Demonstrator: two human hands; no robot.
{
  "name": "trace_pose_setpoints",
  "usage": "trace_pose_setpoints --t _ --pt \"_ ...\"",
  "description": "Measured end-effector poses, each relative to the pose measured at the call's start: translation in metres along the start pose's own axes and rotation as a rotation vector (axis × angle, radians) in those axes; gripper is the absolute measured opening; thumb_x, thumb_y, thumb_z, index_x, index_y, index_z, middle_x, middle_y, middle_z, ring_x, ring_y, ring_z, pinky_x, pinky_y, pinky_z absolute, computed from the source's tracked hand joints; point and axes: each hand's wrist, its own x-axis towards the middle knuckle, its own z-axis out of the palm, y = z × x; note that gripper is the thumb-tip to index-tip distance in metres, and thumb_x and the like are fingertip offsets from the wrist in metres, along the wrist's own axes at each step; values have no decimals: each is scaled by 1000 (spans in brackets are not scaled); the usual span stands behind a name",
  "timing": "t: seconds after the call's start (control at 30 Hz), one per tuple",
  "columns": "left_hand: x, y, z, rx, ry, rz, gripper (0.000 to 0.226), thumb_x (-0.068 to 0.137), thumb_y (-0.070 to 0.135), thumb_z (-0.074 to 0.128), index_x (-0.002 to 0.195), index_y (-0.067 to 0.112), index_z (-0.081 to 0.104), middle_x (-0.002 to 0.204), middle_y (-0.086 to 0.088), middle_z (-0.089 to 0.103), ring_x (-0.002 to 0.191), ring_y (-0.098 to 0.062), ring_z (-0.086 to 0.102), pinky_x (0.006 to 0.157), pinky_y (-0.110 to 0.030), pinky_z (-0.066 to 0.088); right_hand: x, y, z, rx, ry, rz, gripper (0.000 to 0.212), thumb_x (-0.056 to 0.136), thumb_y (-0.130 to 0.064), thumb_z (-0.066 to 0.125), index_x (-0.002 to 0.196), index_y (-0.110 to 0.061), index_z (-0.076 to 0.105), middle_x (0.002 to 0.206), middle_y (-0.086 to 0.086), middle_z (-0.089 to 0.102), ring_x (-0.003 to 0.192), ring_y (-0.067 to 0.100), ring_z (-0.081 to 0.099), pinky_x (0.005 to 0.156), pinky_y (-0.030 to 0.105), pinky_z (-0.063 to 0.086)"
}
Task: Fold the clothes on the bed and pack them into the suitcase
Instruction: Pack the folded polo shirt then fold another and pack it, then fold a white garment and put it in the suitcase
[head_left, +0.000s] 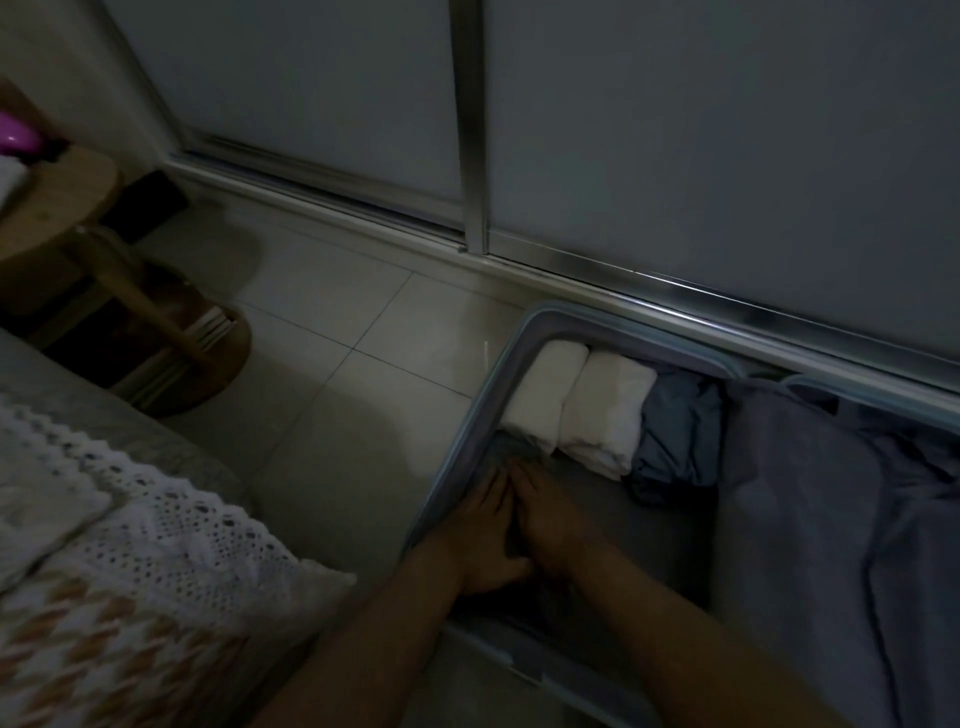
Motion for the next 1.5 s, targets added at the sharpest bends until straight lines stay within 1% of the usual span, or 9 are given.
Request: trace_pose_setpoints --t 0.1,0.2,0.27,0.4,0.53,0.7,0.83,1.13,1.5 --pt "3 -18 18 161 6 -32 99 89 45 56 151 1 -7 158 -16 -19 145 -27 -21 116 -32 -16 12 8 3 30 -191 19 53 98 -28 33 126 11 54 130 29 55 115 42 59 100 52 34" --pt "13 -30 15 199 40 -54 92 94 37 54 151 1 -9 159 -15 -17 147 -28 -17 114 -31 -15 23 0 -9 14 -237 50 71 91 -37 25 148 5 21 156 24 16 146 34 20 116 29 -3" --pt "19 -38 10 183 15 -50 101 88 41 60 151 3 -9 159 -11 -18 147 -26 -16 116 -31 -13 32 1 -7 76 -223 77 75 89 -43 18 150 0 14 158 20 9 148 30 10 116 25 -8" --pt "20 -40 0 -3 -26 -62 105 73 61 49 155 11 5 162 -6 -2 149 -25 -3 120 -35 0 37 -1 -21 130 -240 95 77 82 -45 26 148 -4 34 154 18 31 142 30 28 119 34 18" --pt "8 -29 -21 -245 171 -162 67 78 47 37 132 11 53 132 -14 53 122 -33 47 101 -39 42 33 -9 -50 182 -219 158 61 85 -47 32 113 -3 63 119 20 62 108 31 58 98 40 45" --pt "-28 1 -85 -325 361 -300 47 92 44 45 131 19 51 128 -8 52 117 -24 50 94 -35 45 22 -50 -124 162 -190 153 37 99 -41 40 123 -22 61 119 10 60 100 25 60 85 31 48" --pt "-79 23 -155 -298 573 -303 31 93 41 50 114 20 59 107 -2 58 99 -18 55 83 -34 48 10 -118 -194 117 -85 64 37 100 -38 43 129 -22 59 126 5 60 110 21 57 87 28 43" --pt "-311 2 -265 -176 857 -538 25 90 44 51 108 29 61 100 9 61 91 -13 58 77 -32 49 -21 -343 -279 102 -2 -296 34 96 -41 48 122 -25 62 119 -4 64 101 11 59 88 31 49" --pt "-627 -95 -229 -211 975 -964 34 92 43 51 120 26 58 114 4 61 101 -16 58 88 -34 49 -62 -657 -186 -83 -238 -654 39 95 -40 50 129 -21 58 129 3 59 114 19 56 92 29 44"
